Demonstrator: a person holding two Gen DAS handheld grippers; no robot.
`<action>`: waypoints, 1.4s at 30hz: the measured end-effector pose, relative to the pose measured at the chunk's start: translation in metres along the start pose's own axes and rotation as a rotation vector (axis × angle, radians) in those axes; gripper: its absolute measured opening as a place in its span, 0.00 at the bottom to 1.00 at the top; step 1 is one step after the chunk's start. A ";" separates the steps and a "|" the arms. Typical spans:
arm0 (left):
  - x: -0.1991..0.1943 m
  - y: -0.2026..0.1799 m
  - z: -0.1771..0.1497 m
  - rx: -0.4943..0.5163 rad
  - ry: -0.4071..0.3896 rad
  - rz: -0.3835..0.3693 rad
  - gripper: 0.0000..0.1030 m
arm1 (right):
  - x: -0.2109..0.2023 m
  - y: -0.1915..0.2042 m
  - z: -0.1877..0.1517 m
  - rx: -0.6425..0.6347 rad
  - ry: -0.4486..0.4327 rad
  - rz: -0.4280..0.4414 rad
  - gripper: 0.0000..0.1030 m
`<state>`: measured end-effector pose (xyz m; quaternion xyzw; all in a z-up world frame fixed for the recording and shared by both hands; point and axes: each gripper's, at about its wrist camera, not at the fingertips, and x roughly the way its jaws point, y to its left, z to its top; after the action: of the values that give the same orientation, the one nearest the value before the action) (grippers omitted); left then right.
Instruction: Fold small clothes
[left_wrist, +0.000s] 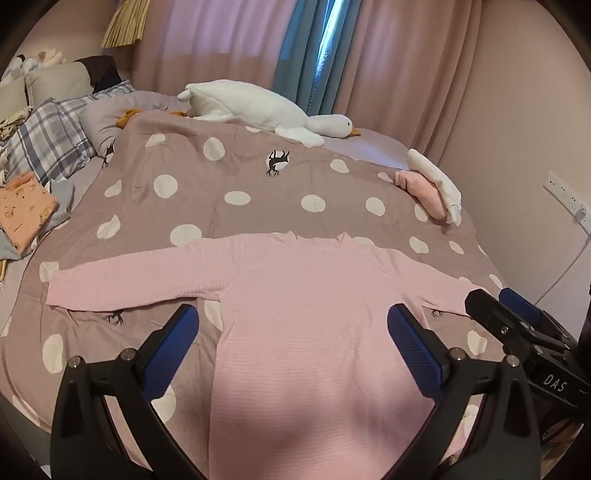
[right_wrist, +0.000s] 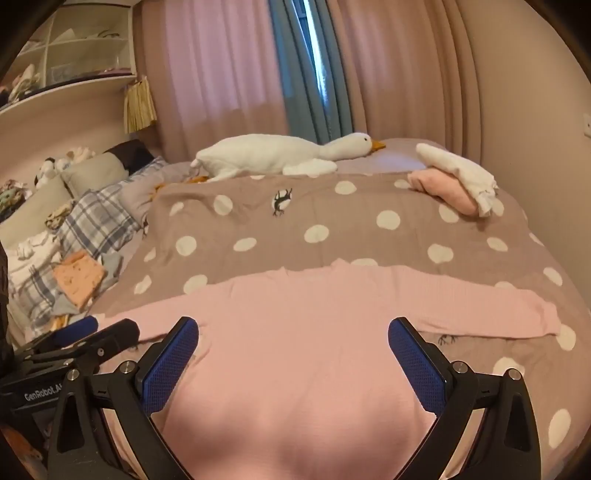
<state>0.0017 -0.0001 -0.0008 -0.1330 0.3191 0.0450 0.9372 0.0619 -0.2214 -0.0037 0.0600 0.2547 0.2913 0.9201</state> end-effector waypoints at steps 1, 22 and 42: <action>0.002 0.000 0.000 -0.001 0.005 0.000 0.99 | 0.000 0.000 0.000 -0.001 0.001 -0.002 0.99; 0.015 0.002 -0.007 0.014 0.017 -0.019 0.98 | 0.006 -0.005 -0.001 0.024 0.010 0.005 0.99; 0.016 0.004 -0.015 0.045 -0.015 0.038 0.98 | 0.005 0.000 -0.004 0.004 0.014 0.010 0.99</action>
<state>0.0048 -0.0005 -0.0224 -0.1056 0.3155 0.0569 0.9413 0.0635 -0.2192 -0.0090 0.0609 0.2614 0.2959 0.9168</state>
